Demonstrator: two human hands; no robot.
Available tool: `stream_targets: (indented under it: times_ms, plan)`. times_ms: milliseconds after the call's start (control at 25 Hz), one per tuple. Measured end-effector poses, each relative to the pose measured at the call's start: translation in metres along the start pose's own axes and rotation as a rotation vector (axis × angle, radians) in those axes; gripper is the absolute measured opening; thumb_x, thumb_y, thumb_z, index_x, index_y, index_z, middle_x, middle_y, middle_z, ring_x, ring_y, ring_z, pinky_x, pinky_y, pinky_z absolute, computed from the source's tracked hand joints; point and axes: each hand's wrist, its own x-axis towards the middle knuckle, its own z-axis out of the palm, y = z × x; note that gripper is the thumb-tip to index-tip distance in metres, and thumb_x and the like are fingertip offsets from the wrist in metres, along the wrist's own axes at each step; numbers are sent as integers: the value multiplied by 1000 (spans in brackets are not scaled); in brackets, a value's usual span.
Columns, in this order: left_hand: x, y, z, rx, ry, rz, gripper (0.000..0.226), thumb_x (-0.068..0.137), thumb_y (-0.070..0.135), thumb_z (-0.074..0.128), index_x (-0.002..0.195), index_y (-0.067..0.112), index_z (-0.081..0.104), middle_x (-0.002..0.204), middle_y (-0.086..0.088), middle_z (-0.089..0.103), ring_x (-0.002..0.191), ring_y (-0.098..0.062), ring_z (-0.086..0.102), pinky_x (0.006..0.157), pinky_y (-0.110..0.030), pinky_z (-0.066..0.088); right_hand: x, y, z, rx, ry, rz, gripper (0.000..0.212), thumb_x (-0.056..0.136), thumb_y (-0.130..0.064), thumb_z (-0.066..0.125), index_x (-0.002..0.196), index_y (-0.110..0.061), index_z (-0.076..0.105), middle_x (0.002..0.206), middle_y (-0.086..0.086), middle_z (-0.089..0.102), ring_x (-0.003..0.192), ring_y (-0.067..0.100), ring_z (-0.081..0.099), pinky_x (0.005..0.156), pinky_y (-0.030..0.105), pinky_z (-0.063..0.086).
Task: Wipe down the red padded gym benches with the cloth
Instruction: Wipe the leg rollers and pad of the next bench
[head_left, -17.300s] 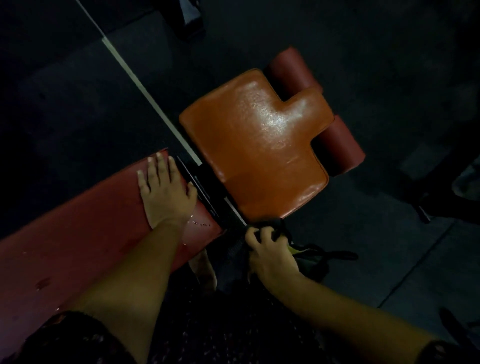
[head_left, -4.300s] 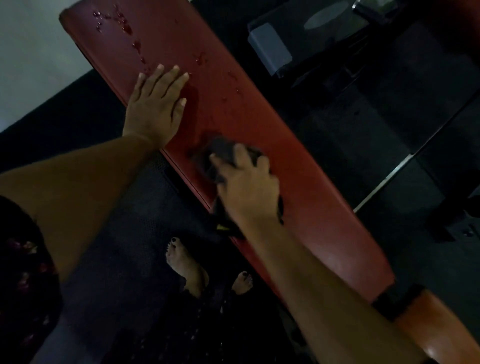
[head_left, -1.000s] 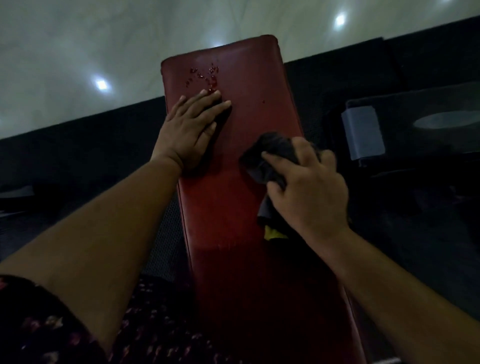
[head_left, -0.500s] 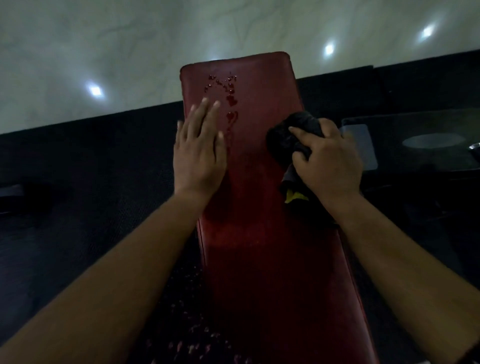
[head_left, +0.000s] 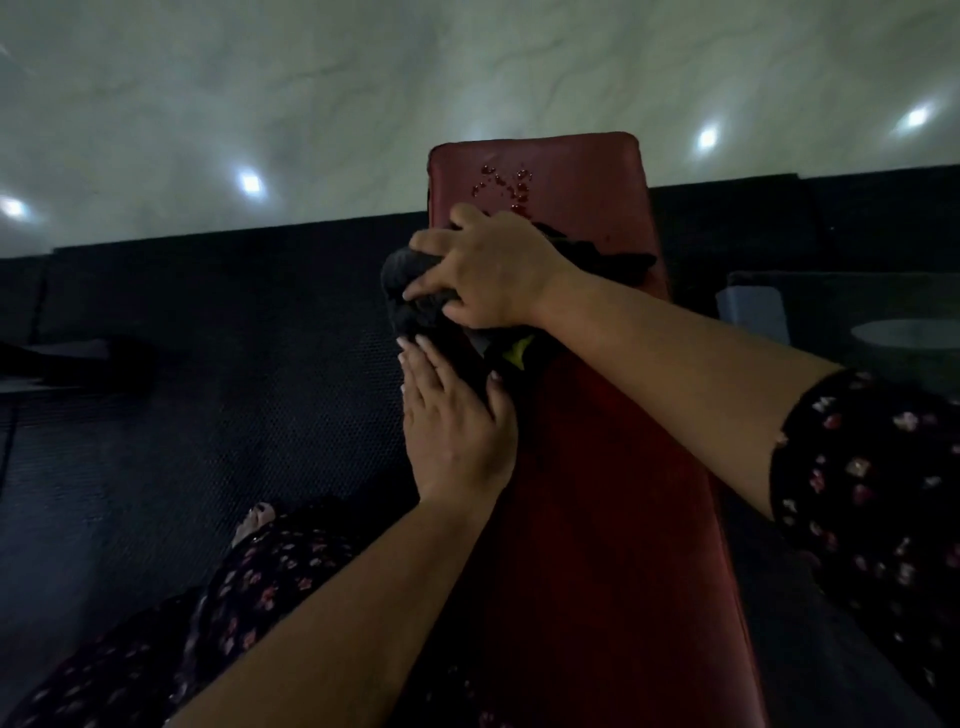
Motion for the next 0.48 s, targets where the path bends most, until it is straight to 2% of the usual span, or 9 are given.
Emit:
stream_targets:
  times_ms: [120,240,320,480]
  plan:
    - [0,0,-1,12,22,81,74,102,48,25,155,12,-13,163,-8,-17,150,-16,-16,123,-33,-3,-14,10,6,70,60,186,44,94,-43,48,137,-45,49,148,-4,39,122,29,41,76,37,43]
    - [1,-3,2,43,53,177,75,97,57,16,156,17,-9,163,-6,-18,150,-16,-14,124,-35,1,-70,27,18,115,118,373,44,91,-40,52,136,-41,53,141,2,46,113,35,46,77,41,52]
    - [1,-5,5,53,100,267,77,94,58,12,157,17,-2,164,-2,-13,150,-13,-11,123,-34,1,-115,44,29,143,163,506,44,89,-34,57,133,-37,58,138,5,49,109,40,47,75,43,53]
    - [2,-6,6,76,114,337,75,94,59,10,157,19,10,165,1,-2,147,-8,-14,118,-30,-9,-147,71,40,234,111,797,47,90,-30,58,136,-39,54,144,5,43,116,41,42,86,49,50]
